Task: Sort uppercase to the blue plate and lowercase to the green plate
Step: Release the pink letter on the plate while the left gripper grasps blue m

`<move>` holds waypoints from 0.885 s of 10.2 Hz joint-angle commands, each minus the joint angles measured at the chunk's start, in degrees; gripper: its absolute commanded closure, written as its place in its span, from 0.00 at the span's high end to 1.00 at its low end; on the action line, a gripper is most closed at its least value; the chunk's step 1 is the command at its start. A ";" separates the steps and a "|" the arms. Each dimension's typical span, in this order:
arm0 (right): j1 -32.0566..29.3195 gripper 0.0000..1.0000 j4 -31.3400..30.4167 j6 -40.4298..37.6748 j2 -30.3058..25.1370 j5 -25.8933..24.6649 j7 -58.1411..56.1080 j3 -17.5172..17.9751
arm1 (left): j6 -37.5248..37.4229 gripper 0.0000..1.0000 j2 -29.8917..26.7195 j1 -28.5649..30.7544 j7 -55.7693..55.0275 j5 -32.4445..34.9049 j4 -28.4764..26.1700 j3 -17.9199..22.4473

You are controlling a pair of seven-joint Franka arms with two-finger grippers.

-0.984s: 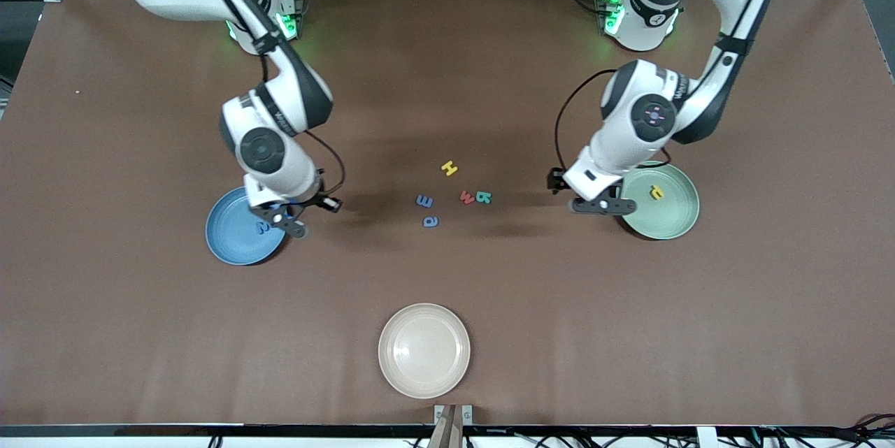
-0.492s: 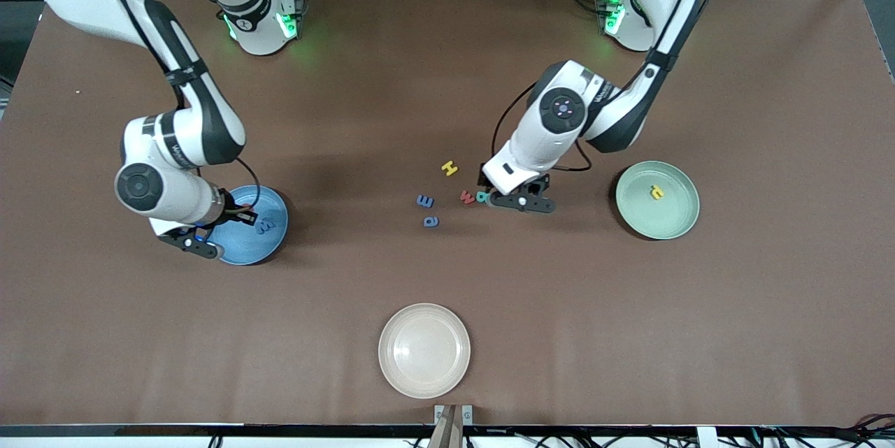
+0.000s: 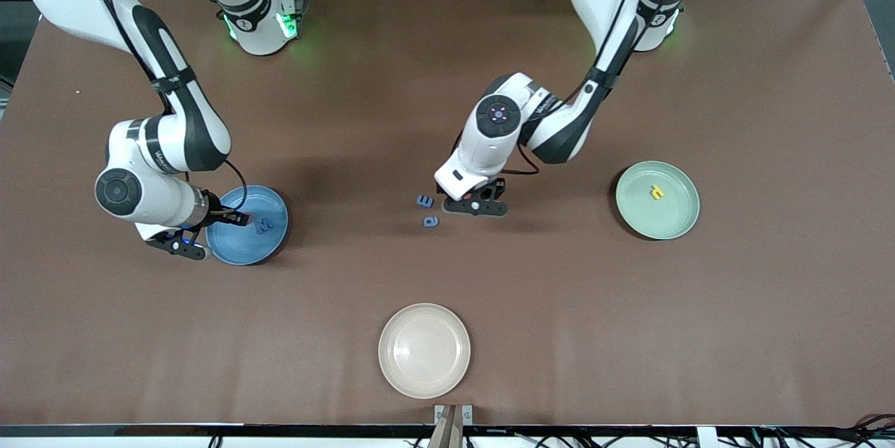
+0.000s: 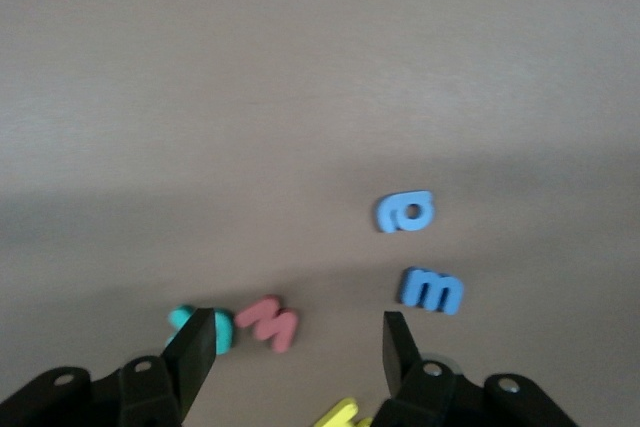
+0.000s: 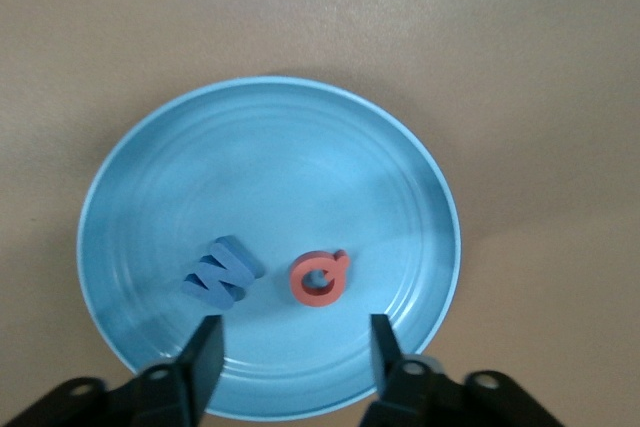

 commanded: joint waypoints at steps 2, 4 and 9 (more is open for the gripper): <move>0.51 1.00 0.72 -0.78 -4.75 1.16 -0.95 -0.16 | -1.41 0.76 7.21 -6.87 -1.08 -0.59 8.94 4.95; 1.04 1.00 0.72 -3.41 -9.39 2.21 -1.21 -0.07 | -1.41 0.76 11.86 -9.59 -1.25 -0.86 14.28 6.45; 1.92 1.00 5.36 -12.36 -19.52 3.53 -9.81 0.11 | -1.24 0.79 15.83 -12.24 -2.05 -0.86 17.47 6.98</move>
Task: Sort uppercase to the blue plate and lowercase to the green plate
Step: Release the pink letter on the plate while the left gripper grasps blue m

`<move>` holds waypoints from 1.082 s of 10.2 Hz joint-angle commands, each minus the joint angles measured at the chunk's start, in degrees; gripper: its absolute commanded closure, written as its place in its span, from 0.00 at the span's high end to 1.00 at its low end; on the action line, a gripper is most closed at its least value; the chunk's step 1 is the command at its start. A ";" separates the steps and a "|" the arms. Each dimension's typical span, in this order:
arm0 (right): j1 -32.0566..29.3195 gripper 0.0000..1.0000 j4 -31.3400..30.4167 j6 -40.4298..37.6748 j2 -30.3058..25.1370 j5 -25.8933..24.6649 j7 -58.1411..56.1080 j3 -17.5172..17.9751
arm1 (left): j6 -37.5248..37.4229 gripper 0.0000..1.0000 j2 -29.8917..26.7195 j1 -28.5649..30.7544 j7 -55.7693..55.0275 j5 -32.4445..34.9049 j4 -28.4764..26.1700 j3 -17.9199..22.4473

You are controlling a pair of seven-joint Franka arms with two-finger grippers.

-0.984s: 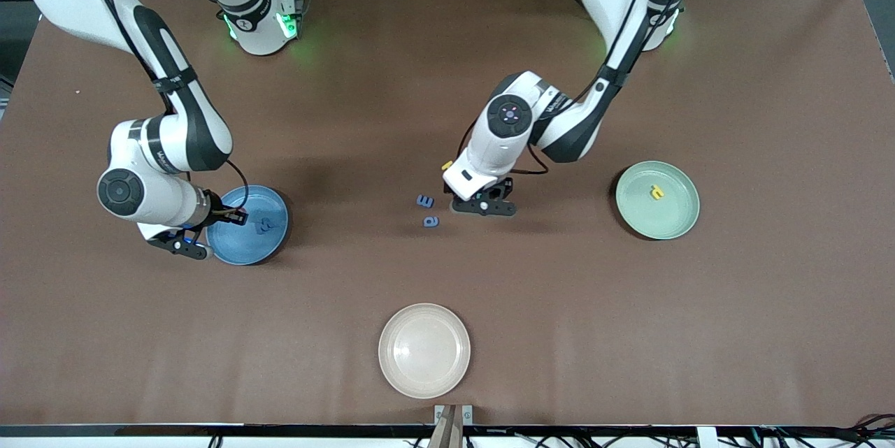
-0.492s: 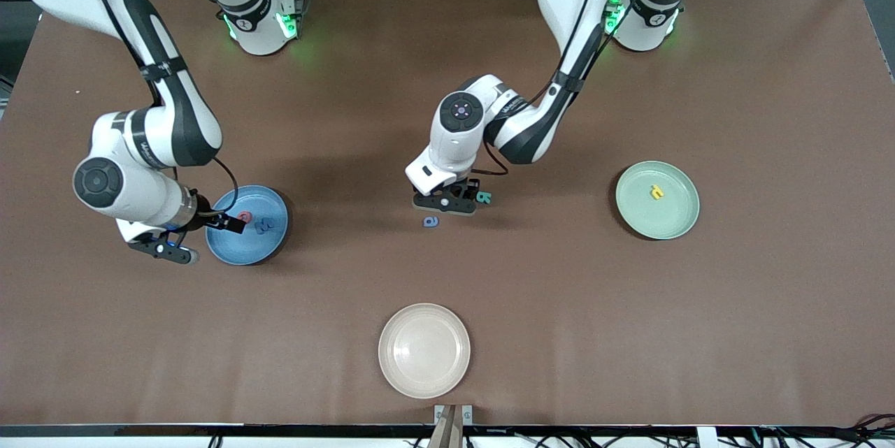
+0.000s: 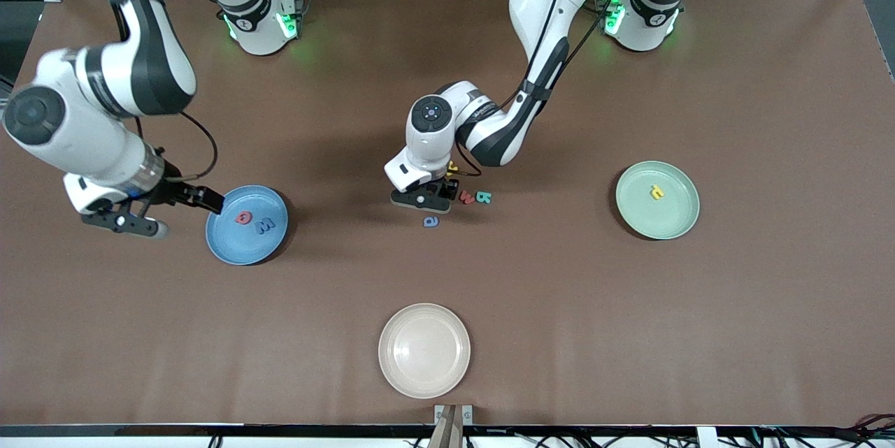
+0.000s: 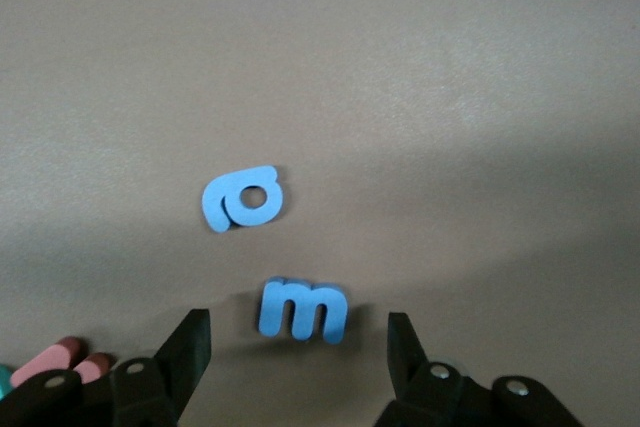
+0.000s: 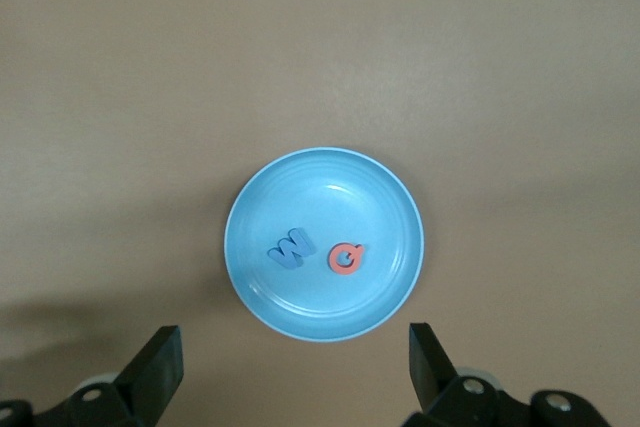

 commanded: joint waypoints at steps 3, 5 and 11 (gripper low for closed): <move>-0.72 1.00 8.42 -8.11 -2.73 5.27 -3.16 -0.26 | -0.84 0.78 2.21 -1.47 -0.16 -0.42 3.27 2.54; -1.17 1.00 10.54 -9.17 -3.86 5.36 -3.42 -0.26 | -0.67 0.75 2.47 -1.56 0.02 -0.42 3.27 2.46; -1.17 1.00 16.53 -16.03 -5.98 5.89 -4.99 -1.48 | -0.49 0.57 3.79 -2.61 0.02 -0.33 3.36 2.46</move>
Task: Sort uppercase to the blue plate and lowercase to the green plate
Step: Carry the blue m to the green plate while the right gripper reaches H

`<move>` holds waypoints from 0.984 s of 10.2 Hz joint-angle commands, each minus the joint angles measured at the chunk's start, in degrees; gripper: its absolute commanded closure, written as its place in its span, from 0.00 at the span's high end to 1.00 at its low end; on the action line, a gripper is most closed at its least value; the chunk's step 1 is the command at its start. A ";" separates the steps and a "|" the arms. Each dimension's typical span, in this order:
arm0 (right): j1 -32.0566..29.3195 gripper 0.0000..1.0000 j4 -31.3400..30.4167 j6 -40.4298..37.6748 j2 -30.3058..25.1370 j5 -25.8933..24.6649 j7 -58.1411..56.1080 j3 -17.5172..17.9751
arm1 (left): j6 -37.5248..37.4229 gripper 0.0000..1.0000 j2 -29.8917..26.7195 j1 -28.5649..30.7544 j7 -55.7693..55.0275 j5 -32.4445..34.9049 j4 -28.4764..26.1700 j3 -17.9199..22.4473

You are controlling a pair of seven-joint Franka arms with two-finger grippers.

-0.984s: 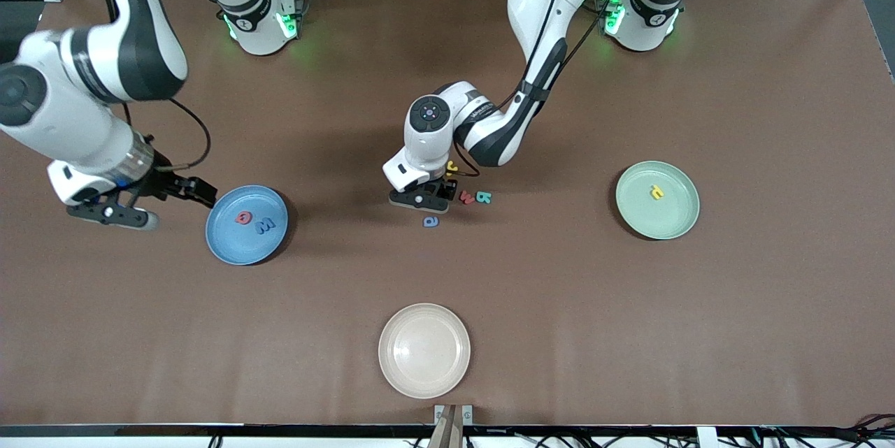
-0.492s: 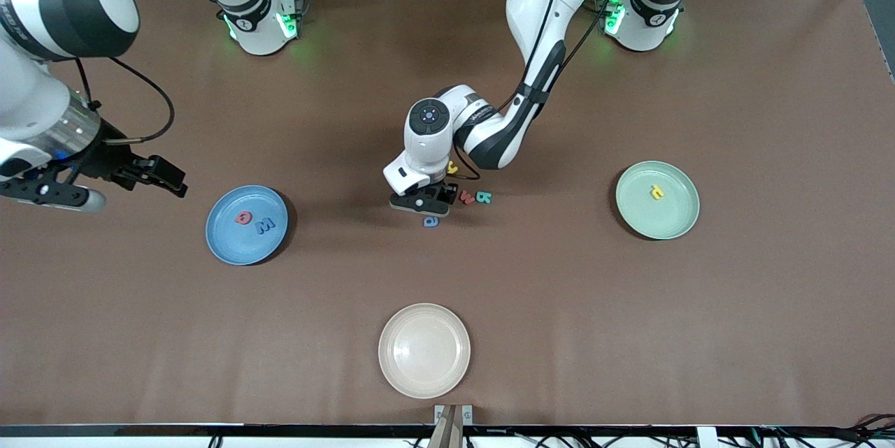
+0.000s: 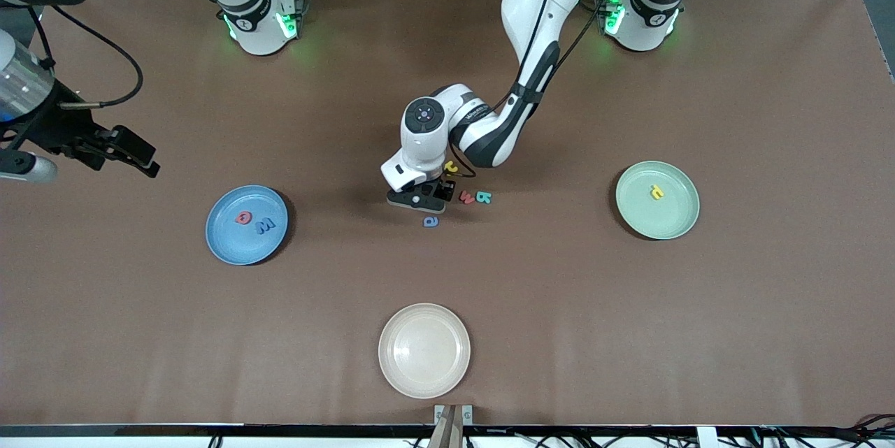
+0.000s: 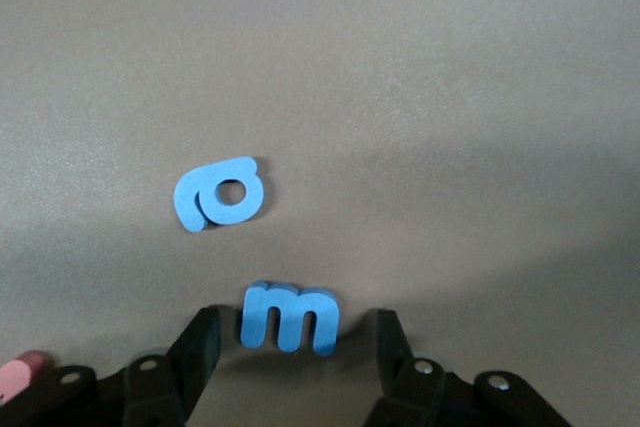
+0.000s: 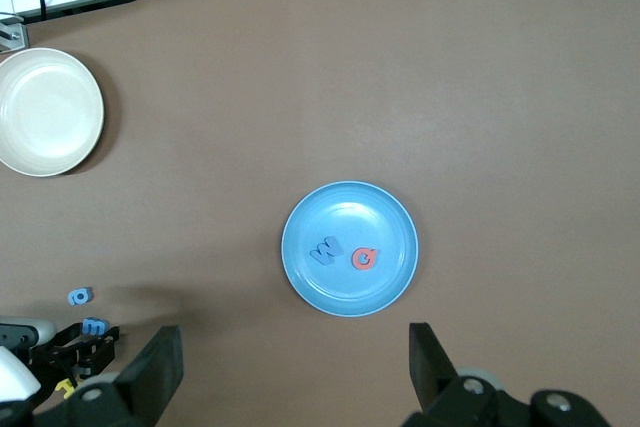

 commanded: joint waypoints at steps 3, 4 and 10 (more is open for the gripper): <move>-0.42 1.00 -0.31 -1.26 -0.87 1.23 -12.36 -3.28 | -0.46 0.38 1.49 -0.81 2.90 0.02 1.76 0.97; 0.02 1.00 -0.40 -1.34 -0.87 1.23 -13.78 -4.51 | -0.46 0.34 1.57 -0.81 3.60 0.02 1.68 0.97; 0.28 1.00 -1.28 -2.49 -0.52 1.23 -13.71 -4.96 | -7.97 0.00 -2.54 1.81 11.93 0.11 1.32 1.94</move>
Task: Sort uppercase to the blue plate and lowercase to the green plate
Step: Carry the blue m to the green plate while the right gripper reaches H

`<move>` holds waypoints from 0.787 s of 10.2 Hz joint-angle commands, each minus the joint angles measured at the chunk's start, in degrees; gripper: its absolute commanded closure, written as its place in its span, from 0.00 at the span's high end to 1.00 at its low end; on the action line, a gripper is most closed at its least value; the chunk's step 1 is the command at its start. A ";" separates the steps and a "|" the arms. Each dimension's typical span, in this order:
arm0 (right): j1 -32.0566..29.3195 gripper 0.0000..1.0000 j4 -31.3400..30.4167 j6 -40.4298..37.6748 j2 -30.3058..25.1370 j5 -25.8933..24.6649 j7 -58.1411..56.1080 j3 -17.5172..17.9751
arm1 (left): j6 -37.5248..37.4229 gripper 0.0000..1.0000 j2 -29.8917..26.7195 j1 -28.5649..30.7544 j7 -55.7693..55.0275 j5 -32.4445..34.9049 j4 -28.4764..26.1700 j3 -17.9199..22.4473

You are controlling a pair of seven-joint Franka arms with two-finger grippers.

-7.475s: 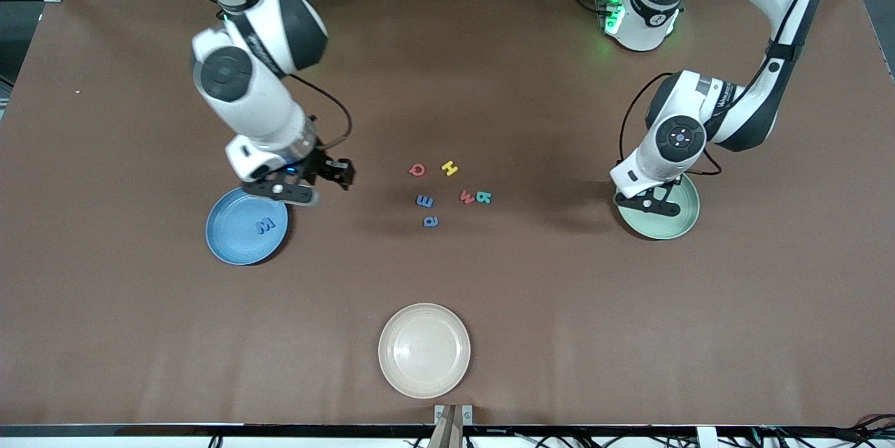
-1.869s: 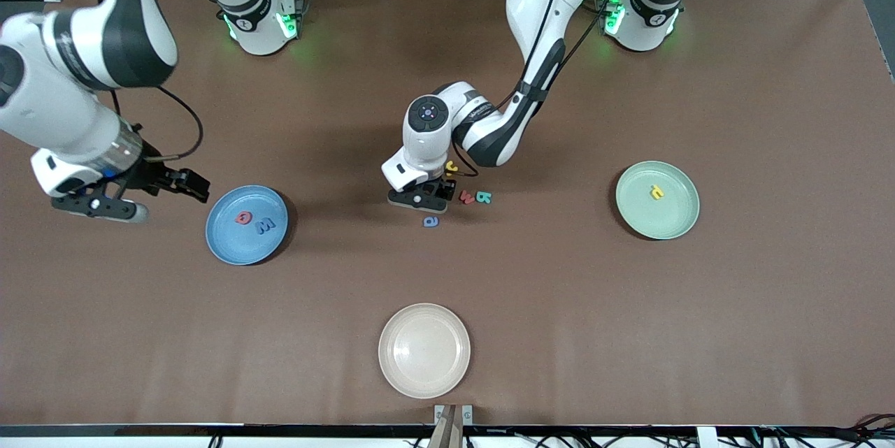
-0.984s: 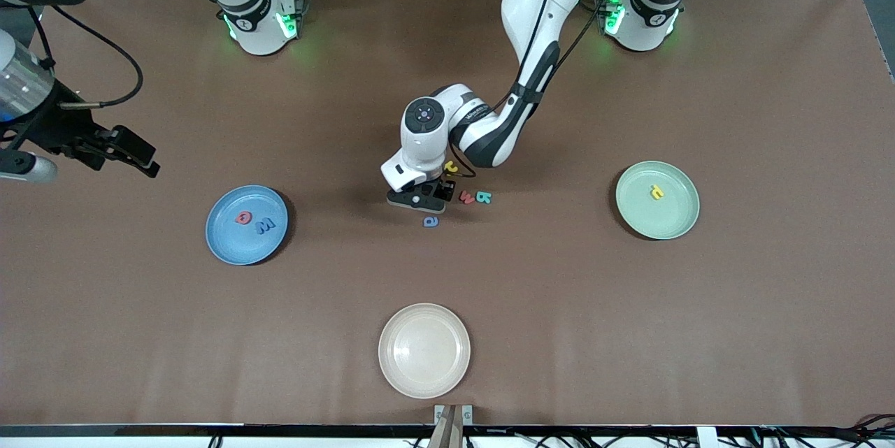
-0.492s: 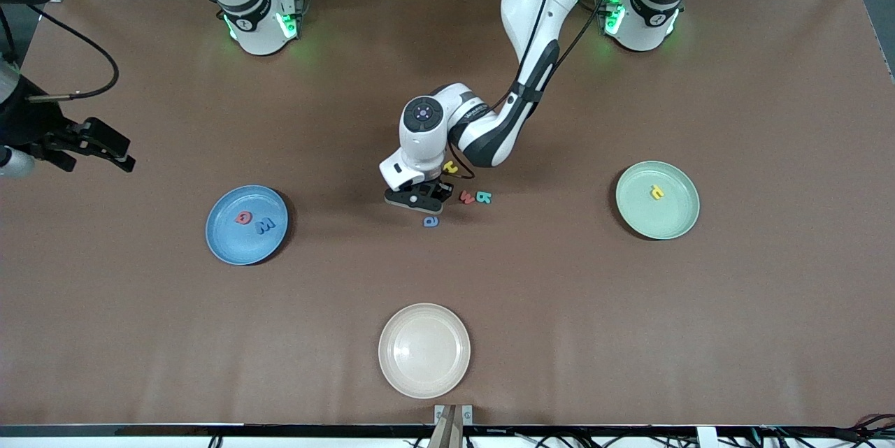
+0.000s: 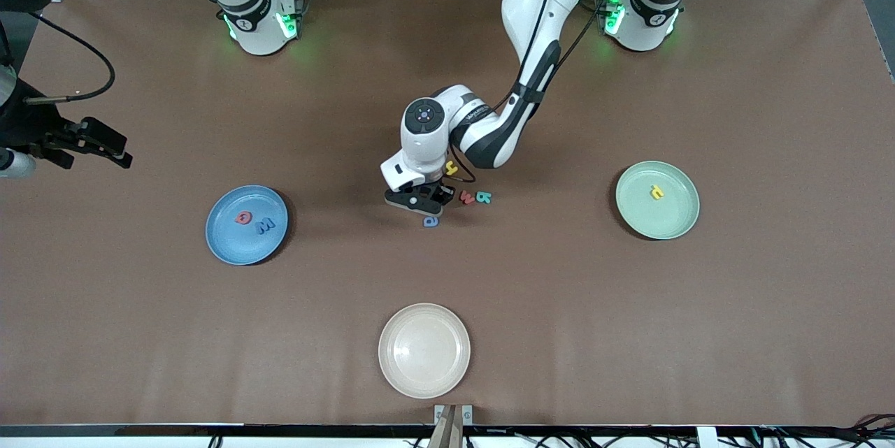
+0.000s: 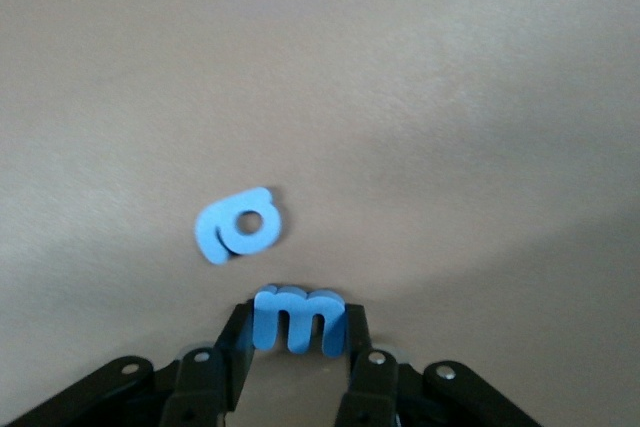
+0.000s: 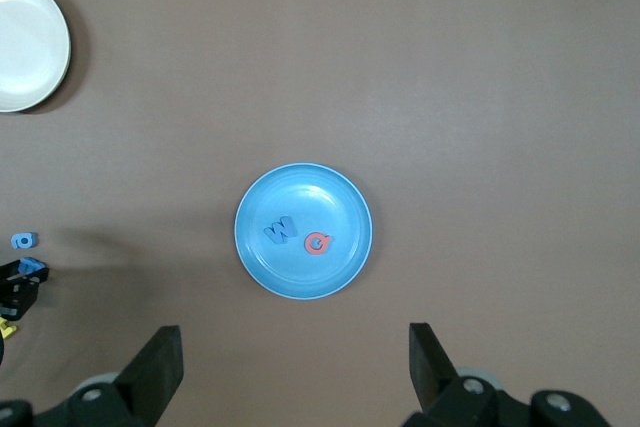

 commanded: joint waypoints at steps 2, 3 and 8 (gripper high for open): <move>0.44 1.00 -0.33 0.33 -0.45 2.78 -0.55 -0.03 | -14.90 0.00 -6.58 5.79 11.07 0.06 -0.51 0.37; 0.45 1.00 -0.33 0.68 -0.37 6.63 -0.80 -0.03 | -18.87 0.00 -8.43 7.56 14.93 0.15 -1.83 0.37; 8.60 1.00 -0.68 5.78 2.26 8.35 9.71 2.07 | -21.29 0.00 -21.60 19.85 31.11 5.15 -20.07 0.28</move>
